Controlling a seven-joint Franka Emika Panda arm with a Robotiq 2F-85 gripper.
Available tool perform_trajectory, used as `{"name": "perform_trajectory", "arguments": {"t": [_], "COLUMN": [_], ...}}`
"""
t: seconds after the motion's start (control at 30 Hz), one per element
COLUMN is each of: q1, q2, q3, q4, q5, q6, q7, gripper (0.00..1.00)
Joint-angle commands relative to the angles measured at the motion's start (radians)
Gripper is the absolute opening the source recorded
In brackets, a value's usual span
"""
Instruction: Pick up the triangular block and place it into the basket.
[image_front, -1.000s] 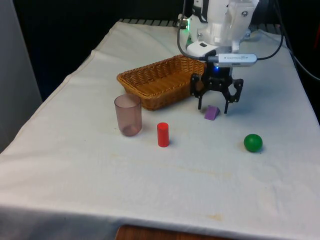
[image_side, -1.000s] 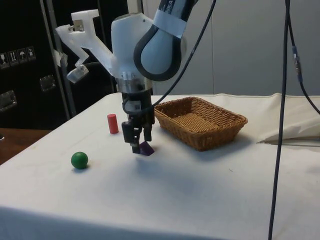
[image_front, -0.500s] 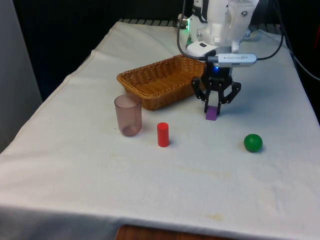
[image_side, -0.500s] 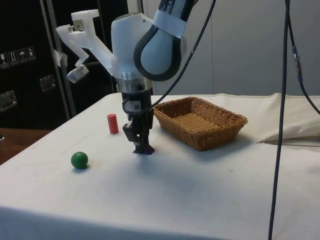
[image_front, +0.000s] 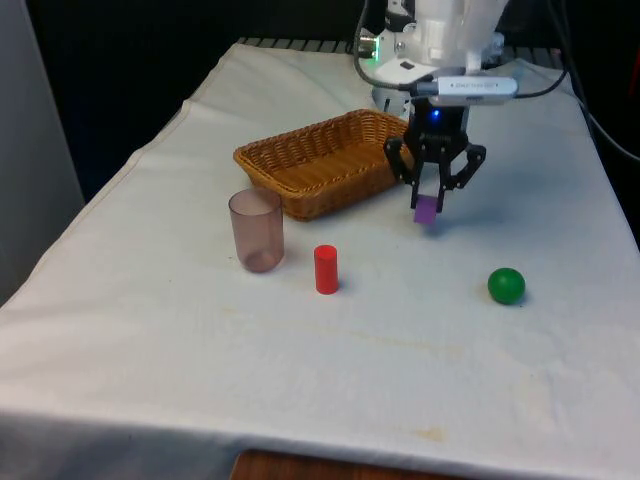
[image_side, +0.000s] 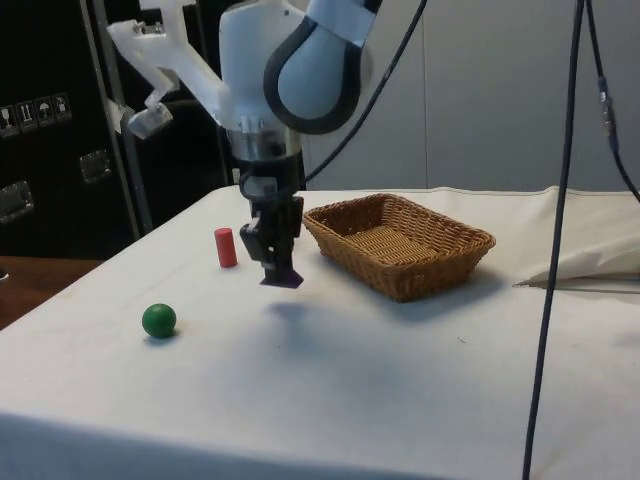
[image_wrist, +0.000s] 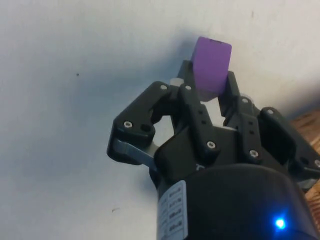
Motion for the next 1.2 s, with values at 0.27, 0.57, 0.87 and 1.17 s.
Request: {"name": "perform_trajectory", "arguments": {"t": [0.27,0.57,0.87,1.17], "q1": [0.006,0.004,-0.003,-0.003], "q2": [-0.080,-0.143,-0.167,-0.219], "q3": [-0.011,-0.017,-0.037,-0.079], "q4": [-0.007,-0.012,-0.057,-0.131], "q5": [-0.017,-0.027,-0.025,-0.024], "q6": [-0.070,-0.126,-0.116,-0.093], "q7": [0.012,0.011,-0.022,-0.076], "gripper": [0.33,0.33,0.33,0.33]}}
